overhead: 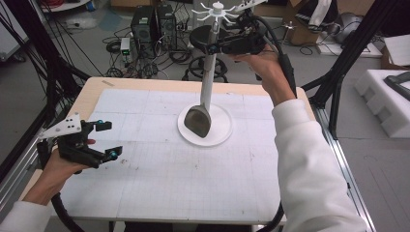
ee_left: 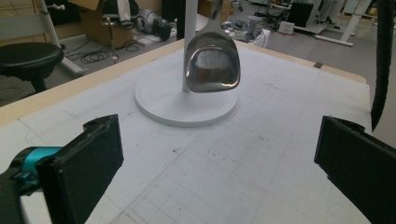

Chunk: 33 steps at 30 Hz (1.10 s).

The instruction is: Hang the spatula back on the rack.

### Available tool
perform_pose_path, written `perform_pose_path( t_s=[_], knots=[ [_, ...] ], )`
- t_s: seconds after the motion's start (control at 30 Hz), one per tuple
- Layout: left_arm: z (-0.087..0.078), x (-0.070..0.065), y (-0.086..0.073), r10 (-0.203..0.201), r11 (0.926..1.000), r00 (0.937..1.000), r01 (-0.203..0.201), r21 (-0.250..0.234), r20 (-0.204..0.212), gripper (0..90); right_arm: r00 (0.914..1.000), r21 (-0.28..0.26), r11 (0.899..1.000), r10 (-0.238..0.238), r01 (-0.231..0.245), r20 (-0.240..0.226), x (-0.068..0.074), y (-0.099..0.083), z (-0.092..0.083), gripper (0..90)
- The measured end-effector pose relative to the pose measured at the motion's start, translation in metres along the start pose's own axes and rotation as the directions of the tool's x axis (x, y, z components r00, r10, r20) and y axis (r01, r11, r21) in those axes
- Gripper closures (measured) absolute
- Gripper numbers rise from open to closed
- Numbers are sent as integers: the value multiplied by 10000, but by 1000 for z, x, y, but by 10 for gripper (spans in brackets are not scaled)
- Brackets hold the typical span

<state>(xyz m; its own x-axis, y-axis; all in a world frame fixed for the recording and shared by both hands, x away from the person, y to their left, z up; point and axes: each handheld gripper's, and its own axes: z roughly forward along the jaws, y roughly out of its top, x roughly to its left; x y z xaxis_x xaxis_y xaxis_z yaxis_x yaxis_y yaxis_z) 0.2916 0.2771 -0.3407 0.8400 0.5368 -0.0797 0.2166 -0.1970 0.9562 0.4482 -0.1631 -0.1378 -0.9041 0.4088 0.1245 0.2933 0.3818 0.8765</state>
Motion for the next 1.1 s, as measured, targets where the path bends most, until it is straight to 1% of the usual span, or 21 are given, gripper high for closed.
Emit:
perform_pose_path(
  t_s=[0.03,0.13,0.17,0.23,0.27,0.3,0.33,0.43,0.47,0.5,0.57,0.6,0.7,0.77,0.83,0.87,0.93,0.97,1.0,1.03,1.1],
  knots=[
    [0,0,0,-31,10000,10000,31,-13,-4,17,10000,-27,10000,1,-1,44,0,0,1,733],
    [0,1,-1,-31,10000,10000,31,11,-45,17,9996,-901,9955,283,-281,12,3,0,-5,651],
    [0,1,-1,-10,10000,10000,10,28,-64,17,9995,-904,9956,258,-240,181,4,1,-7,646],
    [0,-1,-1,40,10000,10000,-40,8,-31,17,9988,-587,9982,184,-157,456,8,-2,-8,615],
    [-1,-1,-1,68,10000,10000,-68,22,-15,17,9980,-582,9982,146,-110,618,10,-4,-9,578],
    [-1,-1,-1,50,10000,10000,-50,23,-3,17,9967,-646,9978,188,-137,788,12,-7,-11,573],
    [-1,-1,-1,61,10000,10000,-61,9,-23,17,9959,-735,9971,251,-187,867,14,-11,-14,578],
    [-2,-1,-2,71,10000,10000,-71,-36,-60,17,9936,-560,9983,242,-181,1104,16,-24,-20,554],
    [-2,-1,-2,61,10000,10000,-61,-27,-50,17,9934,-626,9978,268,-199,1118,18,-29,-23,534],
    [-2,-2,-3,89,10000,9999,-89,0,-69,17,9929,-741,9971,263,-178,1161,19,-35,-26,497],
    [-1,-2,-5,82,10000,10000,-82,40,-2,17,9921,-739,9971,274,-184,1226,22,-46,-32,399],
    [-1,-2,-6,70,10000,10000,-70,35,22,17,9924,-686,9976,219,-136,1214,24,-51,-35,374],
    [-1,-1,-10,39,10000,10000,-39,9,29,17,9910,-563,9980,-216,292,1319,29,-68,-44,251],
    [-1,-1,-12,54,10000,10000,-54,3,60,17,9912,-575,9978,-249,326,1297,32,-78,-50,142],
    [0,-1,-12,105,9999,9999,-105,51,57,17,9843,-43,9993,-364,377,1725,35,-85,-53,103],
    [0,-1,-12,167,9998,9998,-167,57,57,17,9810,49,9994,-348,345,1907,37,-88,-55,99],
    [1,-2,-12,189,9998,9998,-189,-9,29,17,9798,177,9989,-453,426,1949,42,-92,-60,94],
    [0,-2,-12,209,9998,9998,-209,-6,38,17,9793,-102,9975,-668,700,1909,44,-95,-64,93],
    [0,-2,-12,199,9998,9998,-199,-39,29,17,9842,-619,9941,-784,891,1585,46,-99,-68,76],
    [0,-2,-13,205,9998,9998,-205,-69,30,17,9889,-738,9934,-785,882,1260,47,-102,-70,30],
    [-1,-3,-13,224,9997,9997,-224,-65,23,17,9864,-717,9936,-764,875,1459,50,-109,-72,13]
  ],
)
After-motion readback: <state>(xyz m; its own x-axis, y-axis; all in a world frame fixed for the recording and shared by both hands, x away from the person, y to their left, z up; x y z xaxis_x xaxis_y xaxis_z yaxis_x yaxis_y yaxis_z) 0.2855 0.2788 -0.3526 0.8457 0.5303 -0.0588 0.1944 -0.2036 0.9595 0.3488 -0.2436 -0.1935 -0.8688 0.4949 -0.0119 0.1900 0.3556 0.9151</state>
